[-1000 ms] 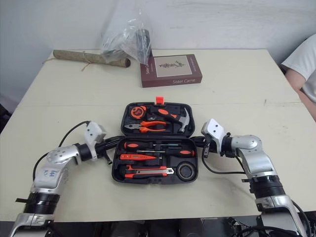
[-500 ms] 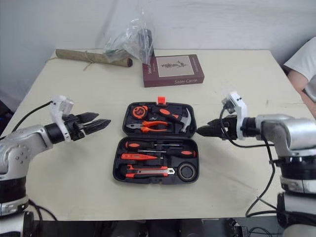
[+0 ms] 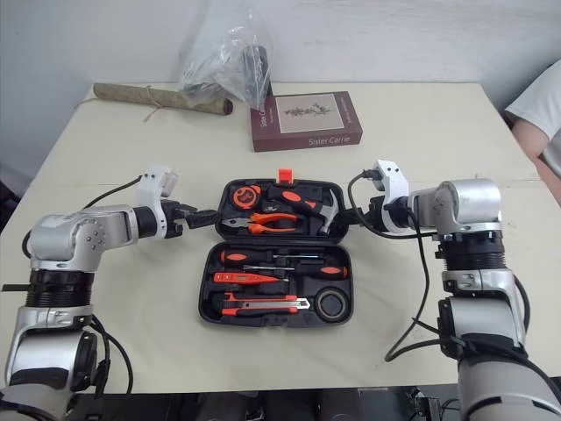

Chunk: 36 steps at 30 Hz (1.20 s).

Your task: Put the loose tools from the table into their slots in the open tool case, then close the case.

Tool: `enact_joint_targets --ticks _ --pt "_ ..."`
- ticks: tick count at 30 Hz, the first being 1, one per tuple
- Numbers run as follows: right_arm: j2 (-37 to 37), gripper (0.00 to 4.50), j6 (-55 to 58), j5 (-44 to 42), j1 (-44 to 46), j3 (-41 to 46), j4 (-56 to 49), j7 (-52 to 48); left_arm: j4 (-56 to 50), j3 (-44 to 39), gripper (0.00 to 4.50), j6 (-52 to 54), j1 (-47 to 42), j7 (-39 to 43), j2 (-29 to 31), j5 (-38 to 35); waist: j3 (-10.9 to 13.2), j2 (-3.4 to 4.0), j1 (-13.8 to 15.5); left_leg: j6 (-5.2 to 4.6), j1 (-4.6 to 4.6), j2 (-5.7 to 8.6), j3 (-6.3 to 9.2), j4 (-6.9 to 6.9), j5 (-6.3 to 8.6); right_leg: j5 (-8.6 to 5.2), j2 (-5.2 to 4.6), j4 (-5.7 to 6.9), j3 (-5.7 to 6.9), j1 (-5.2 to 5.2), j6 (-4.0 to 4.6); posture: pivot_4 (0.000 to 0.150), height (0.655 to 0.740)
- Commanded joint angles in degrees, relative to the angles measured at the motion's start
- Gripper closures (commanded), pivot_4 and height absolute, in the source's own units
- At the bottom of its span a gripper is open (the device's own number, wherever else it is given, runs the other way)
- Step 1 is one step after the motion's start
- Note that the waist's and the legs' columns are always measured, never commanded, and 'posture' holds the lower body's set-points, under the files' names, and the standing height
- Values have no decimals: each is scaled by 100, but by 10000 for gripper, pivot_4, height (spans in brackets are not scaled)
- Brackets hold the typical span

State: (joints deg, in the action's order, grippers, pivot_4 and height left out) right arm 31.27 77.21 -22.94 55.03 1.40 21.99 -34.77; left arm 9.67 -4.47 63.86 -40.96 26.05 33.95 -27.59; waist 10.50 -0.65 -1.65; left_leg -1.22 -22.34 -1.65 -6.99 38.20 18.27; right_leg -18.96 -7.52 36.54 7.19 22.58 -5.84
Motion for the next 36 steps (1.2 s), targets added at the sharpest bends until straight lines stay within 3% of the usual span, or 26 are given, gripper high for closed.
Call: enact_joint_targets --ticks 1,5,8,15,16,23,27,31,36 --pt "-23 0 -167 83 104 -20 157 39 -40 -31 863 -53 -165 84 -55 42 0 0 -3 1 1 -1 0 0 -1 0 0 3 1 0 0 1500 7400" --pt "-57 0 -158 95 97 -48 244 21 -55 16 863 31 -181 122 -112 79 0 0 -1 0 1 -1 1 0 -2 0 -2 4 -1 0 0 1500 7400" --pt "-31 7757 -102 96 62 -82 236 3 -38 -14 8673 -29 -177 47 -155 167 -1 -1 -1 0 3 -2 1 0 -3 0 0 7 -1 0 0 1500 7400" --pt "-103 41921 150 -2 -12 42 381 2 -134 -40 40907 198 -202 130 -232 67 -15 -21 5 1 17 -2 2 2 -5 0 -2 17 -24 -11 0 1500 7400" --pt "-121 45000 197 -30 -13 59 402 -12 -139 -53 44803 242 -204 143 -244 51 -18 -24 5 2 21 -2 3 3 -5 0 -3 19 -32 -15 0 1500 7400" --pt "-397 45000 162 -98 8 522 648 145 -96 -310 44803 -112 -68 217 -444 -9 -22 -31 4 2 23 -3 4 0 -7 0 -2 21 -49 -14 1 1500 7400" --pt "-389 45000 -272 -248 -196 651 92 -52 -120 -681 44803 -931 124 206 -557 56 -25 -37 -2 4 23 -3 3 7 -9 0 -3 24 -53 -14 2 1500 7400" --pt "-116 45000 -309 -283 -637 171 -592 -400 -180 -705 44803 -1094 348 346 -509 34 -25 -37 -6 6 22 -3 -1 3 -11 0 -2 29 -57 -7 3 1500 7400" --pt "-210 45000 -561 -315 -723 354 -745 -332 -258 -612 44803 -1450 491 587 -554 35 -25 -37 -9 6 19 -3 -1 -4 -10 0 -1 25 -54 -4 3 1500 7400"
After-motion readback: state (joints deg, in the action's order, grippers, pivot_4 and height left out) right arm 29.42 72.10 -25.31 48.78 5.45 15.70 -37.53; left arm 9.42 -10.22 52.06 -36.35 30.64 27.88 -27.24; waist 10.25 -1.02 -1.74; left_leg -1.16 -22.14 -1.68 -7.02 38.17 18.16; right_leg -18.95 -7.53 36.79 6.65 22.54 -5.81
